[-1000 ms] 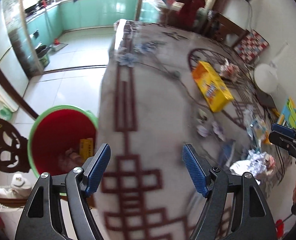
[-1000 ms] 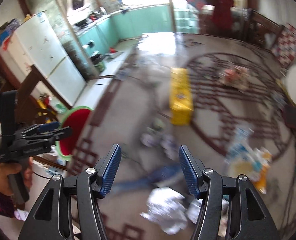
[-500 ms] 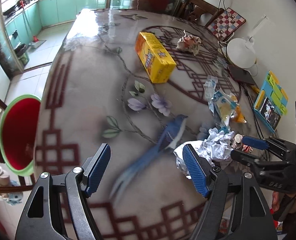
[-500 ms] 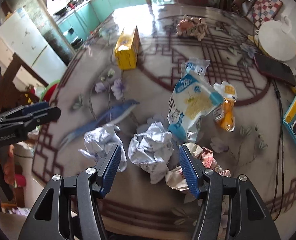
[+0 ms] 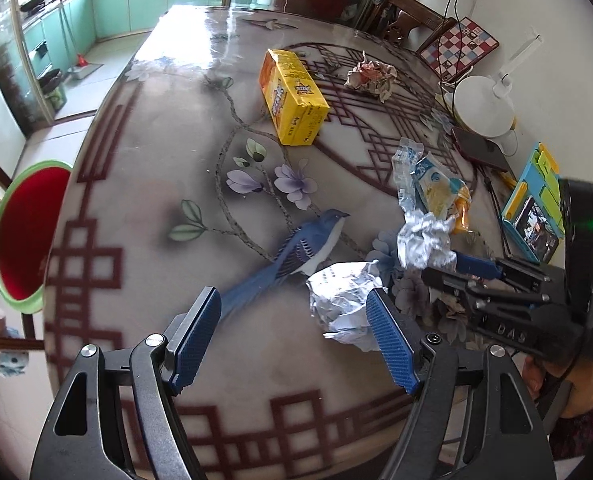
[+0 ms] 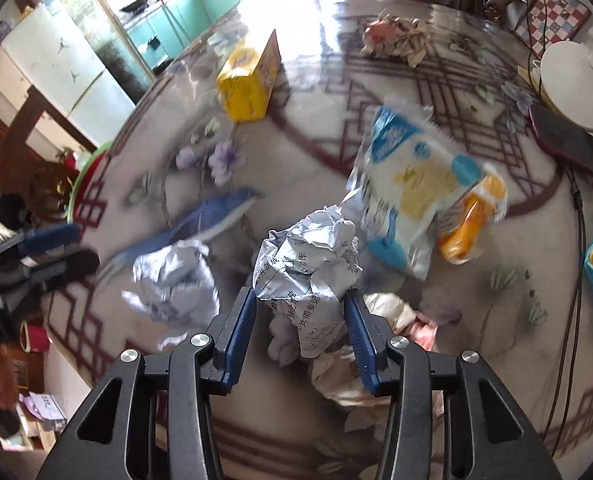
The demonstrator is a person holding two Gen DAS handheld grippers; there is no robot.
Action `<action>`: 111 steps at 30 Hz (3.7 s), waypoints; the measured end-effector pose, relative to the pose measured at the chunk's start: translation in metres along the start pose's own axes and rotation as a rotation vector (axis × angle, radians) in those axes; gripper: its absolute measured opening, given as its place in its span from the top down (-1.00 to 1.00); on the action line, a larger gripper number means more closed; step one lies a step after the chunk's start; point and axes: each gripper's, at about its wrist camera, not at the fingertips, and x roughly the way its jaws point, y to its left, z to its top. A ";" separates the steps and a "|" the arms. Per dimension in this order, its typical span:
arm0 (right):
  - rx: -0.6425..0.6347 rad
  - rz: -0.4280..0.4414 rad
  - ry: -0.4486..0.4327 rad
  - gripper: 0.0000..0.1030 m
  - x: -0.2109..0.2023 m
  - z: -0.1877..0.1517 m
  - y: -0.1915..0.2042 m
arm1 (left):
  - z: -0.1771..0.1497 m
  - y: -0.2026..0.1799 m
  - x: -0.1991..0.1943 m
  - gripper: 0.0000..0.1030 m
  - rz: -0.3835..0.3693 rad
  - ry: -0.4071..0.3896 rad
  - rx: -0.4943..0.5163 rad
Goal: Collect trash
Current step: 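Grasp crumpled white paper with the left tool while the right tool grasps crumpled paper, then carry the crumpled paper to the red bucket and release it with the left tool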
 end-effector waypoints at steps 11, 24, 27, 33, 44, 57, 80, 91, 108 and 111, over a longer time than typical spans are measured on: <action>0.048 0.032 -0.028 0.15 -0.009 0.023 -0.020 | -0.004 -0.031 0.020 -0.52 -0.049 0.071 0.040; 0.041 0.003 -0.069 0.15 -0.023 0.037 -0.019 | 0.004 -0.034 0.043 -0.52 -0.076 0.131 0.020; 0.043 0.005 -0.080 0.15 -0.026 0.040 -0.020 | 0.007 -0.031 0.045 -0.52 -0.087 0.134 -0.009; 0.034 -0.005 -0.090 0.15 -0.028 0.045 -0.018 | 0.009 -0.031 0.045 -0.52 -0.093 0.135 -0.002; 0.047 0.010 -0.094 0.15 -0.027 0.048 -0.020 | 0.011 -0.031 0.047 -0.52 -0.124 0.147 -0.015; 0.039 0.027 -0.089 0.15 -0.021 0.057 -0.013 | 0.013 -0.029 0.050 0.20 -0.120 0.165 0.002; 0.020 0.042 -0.096 0.15 -0.013 0.085 0.028 | 0.044 0.036 0.005 0.23 0.000 -0.032 -0.033; 0.014 0.041 -0.112 0.15 -0.007 0.100 0.077 | 0.052 0.083 -0.012 0.23 -0.013 -0.055 -0.031; -0.018 0.054 -0.109 0.15 0.015 0.122 0.162 | 0.063 0.194 -0.028 0.23 0.053 -0.078 -0.116; -0.039 0.065 -0.107 0.15 0.019 0.127 0.179 | 0.064 0.207 -0.029 0.22 0.065 -0.086 -0.133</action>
